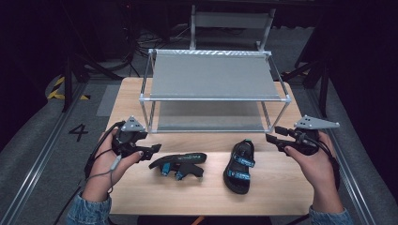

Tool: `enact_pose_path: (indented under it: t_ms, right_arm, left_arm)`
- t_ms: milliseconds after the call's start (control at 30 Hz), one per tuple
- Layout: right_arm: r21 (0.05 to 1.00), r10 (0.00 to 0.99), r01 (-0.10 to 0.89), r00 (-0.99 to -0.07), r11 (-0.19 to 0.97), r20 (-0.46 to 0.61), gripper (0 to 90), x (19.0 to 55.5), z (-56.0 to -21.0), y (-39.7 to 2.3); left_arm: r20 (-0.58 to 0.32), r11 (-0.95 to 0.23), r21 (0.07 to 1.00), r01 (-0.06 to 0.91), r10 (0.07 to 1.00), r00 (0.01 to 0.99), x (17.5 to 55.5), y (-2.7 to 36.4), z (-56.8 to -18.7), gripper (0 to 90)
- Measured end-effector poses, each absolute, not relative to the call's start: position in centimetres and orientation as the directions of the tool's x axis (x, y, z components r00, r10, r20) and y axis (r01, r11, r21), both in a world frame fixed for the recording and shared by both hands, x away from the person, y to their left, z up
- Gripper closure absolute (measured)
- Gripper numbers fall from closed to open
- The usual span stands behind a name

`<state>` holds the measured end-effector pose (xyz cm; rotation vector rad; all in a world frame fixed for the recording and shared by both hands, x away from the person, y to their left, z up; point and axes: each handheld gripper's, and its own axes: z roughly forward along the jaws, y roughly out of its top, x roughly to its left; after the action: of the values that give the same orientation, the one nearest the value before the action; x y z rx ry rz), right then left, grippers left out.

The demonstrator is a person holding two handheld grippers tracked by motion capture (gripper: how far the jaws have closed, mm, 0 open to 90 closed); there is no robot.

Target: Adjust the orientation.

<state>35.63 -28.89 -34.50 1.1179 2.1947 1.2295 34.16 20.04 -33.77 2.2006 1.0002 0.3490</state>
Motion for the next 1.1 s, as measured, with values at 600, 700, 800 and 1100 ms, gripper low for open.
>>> enact_pose_path:
  t_ms: [600, 700, 800, 1100]
  right_arm:
    - [0.825, 0.797, 0.472, -0.602, 0.312, 0.043, 47.9, 35.3, -35.0, -29.3]
    - [0.820, 0.796, 0.476, -0.603, 0.317, 0.042, 47.8, 35.3, -35.2, -29.3]
    - [0.817, 0.793, 0.478, -0.608, 0.322, 0.043, 47.8, 35.4, -35.3, -29.2]
    - [0.813, 0.790, 0.481, -0.612, 0.328, 0.044, 47.7, 35.3, -35.4, -29.0]
  left_arm:
    - [-0.058, -0.521, 0.674, 0.523, 0.668, 0.742, 34.2, 18.6, -34.3, 63.1]
    - [-0.067, -0.560, 0.653, 0.510, 0.628, 0.776, 34.2, 18.1, -34.4, 75.1]
    - [-0.087, -0.574, 0.641, 0.509, 0.605, 0.791, 34.3, 17.6, -34.7, 85.5]
    - [-0.105, -0.634, 0.577, 0.515, 0.567, 0.817, 34.8, 16.3, -36.2, 89.8]
